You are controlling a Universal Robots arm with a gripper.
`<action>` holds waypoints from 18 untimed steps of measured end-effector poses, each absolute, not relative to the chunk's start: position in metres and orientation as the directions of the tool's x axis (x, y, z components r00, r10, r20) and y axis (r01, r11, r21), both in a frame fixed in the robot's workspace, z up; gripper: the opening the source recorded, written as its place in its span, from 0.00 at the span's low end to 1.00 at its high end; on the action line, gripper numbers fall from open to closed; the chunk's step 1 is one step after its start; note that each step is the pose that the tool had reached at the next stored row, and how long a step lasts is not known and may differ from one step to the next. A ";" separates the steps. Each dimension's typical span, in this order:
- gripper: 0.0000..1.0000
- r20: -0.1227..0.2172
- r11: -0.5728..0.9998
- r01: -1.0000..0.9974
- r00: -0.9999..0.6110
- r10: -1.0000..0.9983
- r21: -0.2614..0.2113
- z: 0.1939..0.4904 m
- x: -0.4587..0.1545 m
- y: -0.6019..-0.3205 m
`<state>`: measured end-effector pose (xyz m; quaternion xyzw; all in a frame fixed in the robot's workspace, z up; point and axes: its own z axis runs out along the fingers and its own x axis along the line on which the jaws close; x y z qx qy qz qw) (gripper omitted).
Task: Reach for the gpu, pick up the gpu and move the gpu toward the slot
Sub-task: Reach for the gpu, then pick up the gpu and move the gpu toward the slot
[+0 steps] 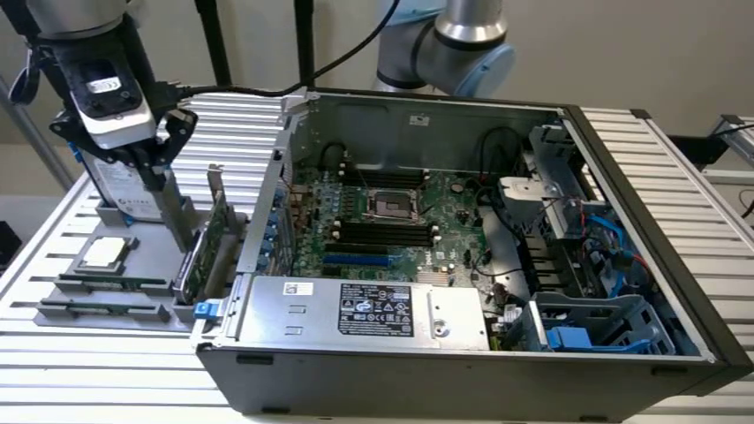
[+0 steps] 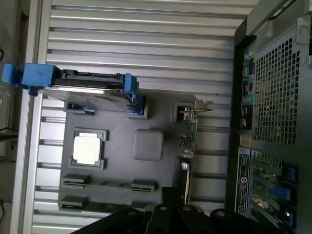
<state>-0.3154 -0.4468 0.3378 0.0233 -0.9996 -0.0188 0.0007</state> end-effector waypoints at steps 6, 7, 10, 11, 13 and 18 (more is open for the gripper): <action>0.11 0.001 0.998 -0.047 -0.999 -0.047 0.038 0.333 -0.293 -0.452; 0.11 0.001 0.998 -0.047 -0.999 -0.047 0.038 0.332 -0.293 -0.452; 0.11 0.001 0.998 -0.047 -0.999 -0.047 0.038 0.333 -0.293 -0.452; 0.11 0.001 0.998 -0.047 -0.999 -0.047 0.038 0.332 -0.293 -0.452; 0.11 0.001 0.998 -0.047 -0.999 -0.047 0.038 0.332 -0.293 -0.452; 0.11 0.001 0.998 -0.047 -0.999 -0.047 0.038 0.333 -0.293 -0.452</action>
